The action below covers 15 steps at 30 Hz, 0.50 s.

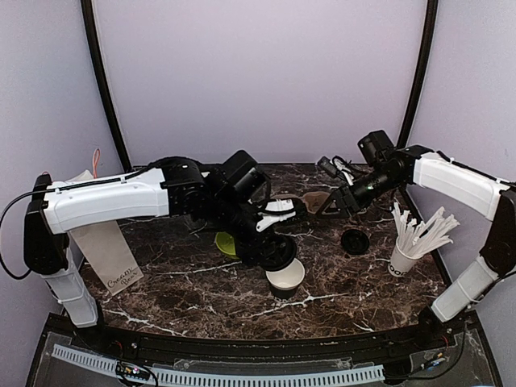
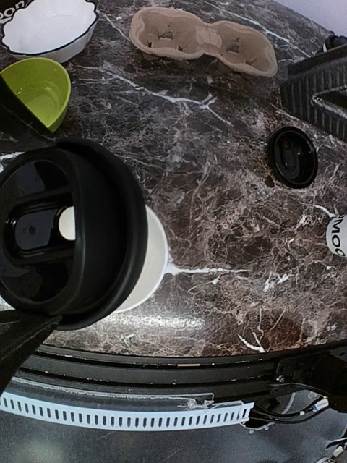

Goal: Pack the takeout coffee

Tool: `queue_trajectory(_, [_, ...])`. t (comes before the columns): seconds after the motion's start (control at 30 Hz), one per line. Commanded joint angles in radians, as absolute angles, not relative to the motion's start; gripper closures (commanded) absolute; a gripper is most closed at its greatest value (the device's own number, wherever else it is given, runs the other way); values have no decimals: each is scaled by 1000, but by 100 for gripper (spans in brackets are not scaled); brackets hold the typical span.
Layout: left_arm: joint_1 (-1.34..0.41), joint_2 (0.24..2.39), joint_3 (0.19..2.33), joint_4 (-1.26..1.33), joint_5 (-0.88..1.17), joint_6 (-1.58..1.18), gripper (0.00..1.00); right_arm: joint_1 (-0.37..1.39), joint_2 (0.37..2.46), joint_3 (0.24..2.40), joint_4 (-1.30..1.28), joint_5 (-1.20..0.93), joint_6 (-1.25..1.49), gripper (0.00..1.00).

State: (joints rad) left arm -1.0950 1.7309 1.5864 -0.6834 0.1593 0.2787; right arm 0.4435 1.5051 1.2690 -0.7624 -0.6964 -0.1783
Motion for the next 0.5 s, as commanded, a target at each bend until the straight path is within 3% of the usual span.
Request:
queue_trajectory(0.0, [-1124, 1763, 1663, -778, 127, 324, 36, 446, 1520, 1250, -777, -678, -206, 31])
queue_trajectory(0.47, [-1149, 1861, 1736, -810, 80, 345, 35, 446, 1526, 1224, -774, -698, -214, 31])
